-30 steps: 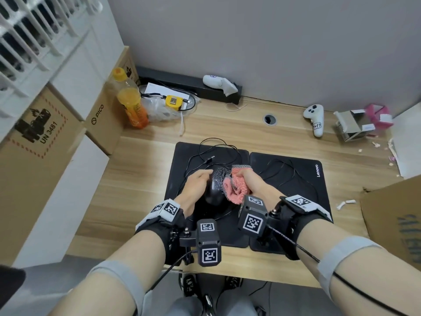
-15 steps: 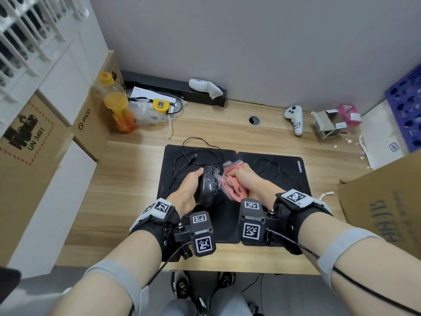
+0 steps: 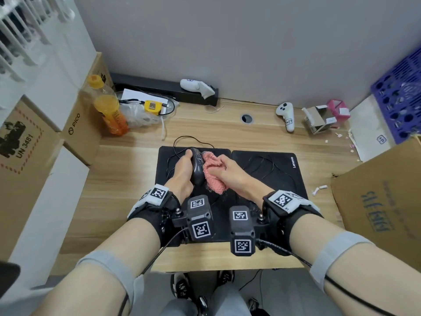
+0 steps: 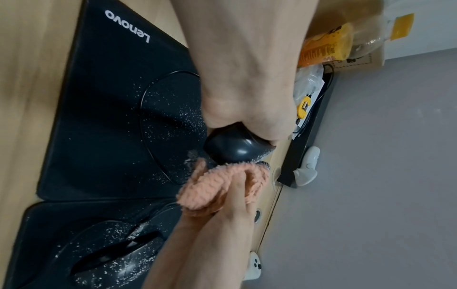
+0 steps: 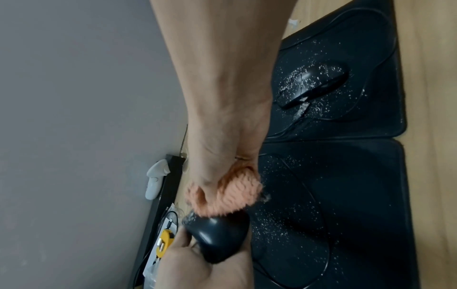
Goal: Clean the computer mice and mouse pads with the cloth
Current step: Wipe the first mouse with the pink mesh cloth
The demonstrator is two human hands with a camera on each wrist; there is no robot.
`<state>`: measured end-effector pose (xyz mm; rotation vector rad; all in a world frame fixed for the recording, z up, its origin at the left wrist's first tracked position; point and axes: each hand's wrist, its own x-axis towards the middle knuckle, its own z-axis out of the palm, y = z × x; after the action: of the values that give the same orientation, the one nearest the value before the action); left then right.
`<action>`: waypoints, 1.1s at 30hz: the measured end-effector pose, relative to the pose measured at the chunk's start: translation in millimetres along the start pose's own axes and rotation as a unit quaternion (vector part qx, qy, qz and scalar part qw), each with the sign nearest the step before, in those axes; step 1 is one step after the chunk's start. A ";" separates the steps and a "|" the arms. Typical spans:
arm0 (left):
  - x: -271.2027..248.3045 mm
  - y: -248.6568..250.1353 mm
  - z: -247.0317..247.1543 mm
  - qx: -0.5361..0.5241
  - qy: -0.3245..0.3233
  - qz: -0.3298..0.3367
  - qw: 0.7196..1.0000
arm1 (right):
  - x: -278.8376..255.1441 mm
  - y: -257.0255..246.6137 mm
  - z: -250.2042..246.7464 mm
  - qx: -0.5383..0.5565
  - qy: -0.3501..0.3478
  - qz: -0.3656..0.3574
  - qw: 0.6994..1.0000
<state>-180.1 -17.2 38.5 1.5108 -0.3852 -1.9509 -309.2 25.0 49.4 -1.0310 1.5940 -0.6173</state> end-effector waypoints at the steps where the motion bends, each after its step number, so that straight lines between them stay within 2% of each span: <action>1: 1.4 1.9 0.3 0.000 0.008 -0.003 1.000 | -2.5 -1.4 -1.8 -0.010 -0.016 -0.008 1.000; 4: -0.6 4.1 2.3 0.007 -0.002 -0.029 1.000 | -2.3 -4.5 -6.6 -0.066 0.000 0.002 0.998; 9: -14.3 7.7 5.4 0.074 -0.092 -0.063 0.991 | 8.2 -6.9 -18.1 -0.049 0.112 0.037 0.992; 12: -15.7 9.8 4.7 0.083 -0.108 -0.067 0.988 | 16.5 -7.4 -15.6 -0.033 0.149 0.048 0.987; 14: -11.7 10.4 5.8 0.062 -0.083 -0.056 0.993 | 25.2 -5.5 -8.9 -0.047 0.111 0.056 0.991; 18: -0.2 12.1 10.8 0.028 0.033 -0.049 0.998 | 27.0 -13.7 -5.3 -0.007 -0.060 0.055 0.997; 21: -0.9 12.1 9.2 0.040 0.057 -0.074 0.995 | 27.6 -18.8 -9.0 0.017 -0.129 0.081 0.988; 22: -0.8 10.9 7.9 0.051 0.049 -0.082 0.994 | 32.7 -16.4 -9.6 0.002 -0.119 0.081 0.990; 25: -2.3 9.9 4.2 0.086 -0.001 -0.102 0.991 | 50.7 -5.0 -11.0 -0.079 -0.004 0.080 0.994; 28: -2.0 12.4 0.6 0.105 -0.017 -0.092 0.990 | 60.1 4.9 -4.3 -0.068 0.054 0.082 0.993; 31: -1.9 13.7 0.2 0.103 0.003 -0.059 0.993 | 75.1 27.7 4.8 -0.077 0.006 0.065 0.995; 33: -0.6 11.9 -1.5 0.097 0.038 -0.052 0.993 | 53.4 13.0 8.7 -0.068 -0.061 0.057 0.994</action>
<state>-175.0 -25.6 45.4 1.7533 -0.4834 -1.9752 -306.7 -13.8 9.6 -1.0491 1.5918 -0.3660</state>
